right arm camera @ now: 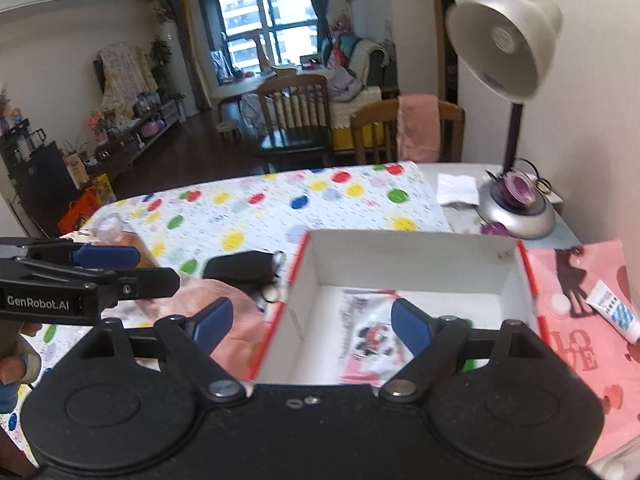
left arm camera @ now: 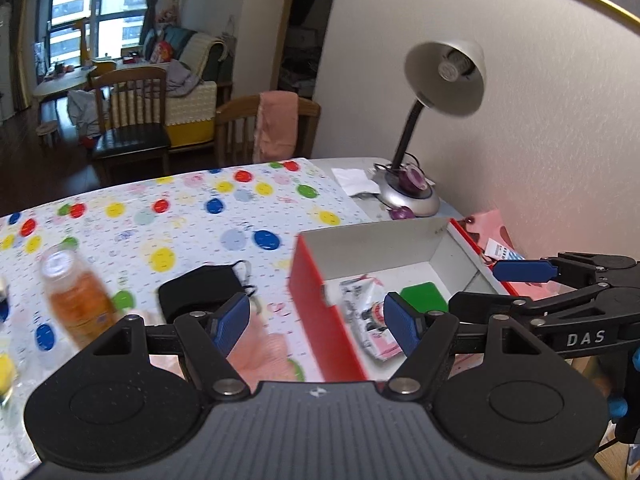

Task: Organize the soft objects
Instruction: 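Withdraw both tools from the box toward the pink puff and white towel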

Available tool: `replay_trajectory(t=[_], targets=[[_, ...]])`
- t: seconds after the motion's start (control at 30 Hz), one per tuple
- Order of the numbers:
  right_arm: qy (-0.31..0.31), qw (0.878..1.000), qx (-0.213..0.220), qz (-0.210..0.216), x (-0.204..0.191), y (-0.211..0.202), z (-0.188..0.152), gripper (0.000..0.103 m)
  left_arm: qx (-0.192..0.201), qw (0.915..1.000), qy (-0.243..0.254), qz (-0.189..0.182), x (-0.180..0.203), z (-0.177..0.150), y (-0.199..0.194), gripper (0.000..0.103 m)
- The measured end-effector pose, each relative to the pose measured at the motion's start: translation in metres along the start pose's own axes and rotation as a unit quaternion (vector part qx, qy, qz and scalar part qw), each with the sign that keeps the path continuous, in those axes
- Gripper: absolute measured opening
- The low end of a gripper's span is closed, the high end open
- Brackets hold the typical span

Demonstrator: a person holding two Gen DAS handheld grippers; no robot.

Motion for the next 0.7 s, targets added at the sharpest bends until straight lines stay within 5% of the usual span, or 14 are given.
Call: replay_trajectory(t=[0.7], targets=[[-0.018,0.999,-0.006,0.036,-0.122,0.026,-0.052,0.103,0.02,0.9914,-0.063,0.113,-0.147,-0.114,-0.099,0.088]])
Point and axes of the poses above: each gripper's, at about its wrist camera, not at the fingertips, and y roughly the way its jaws point, x to its right, z to its top, the point moved 5 cm from there along y, roughly the way its jaws point, and after that the axes turned 15 degrees about y, right-handed, at the moved point
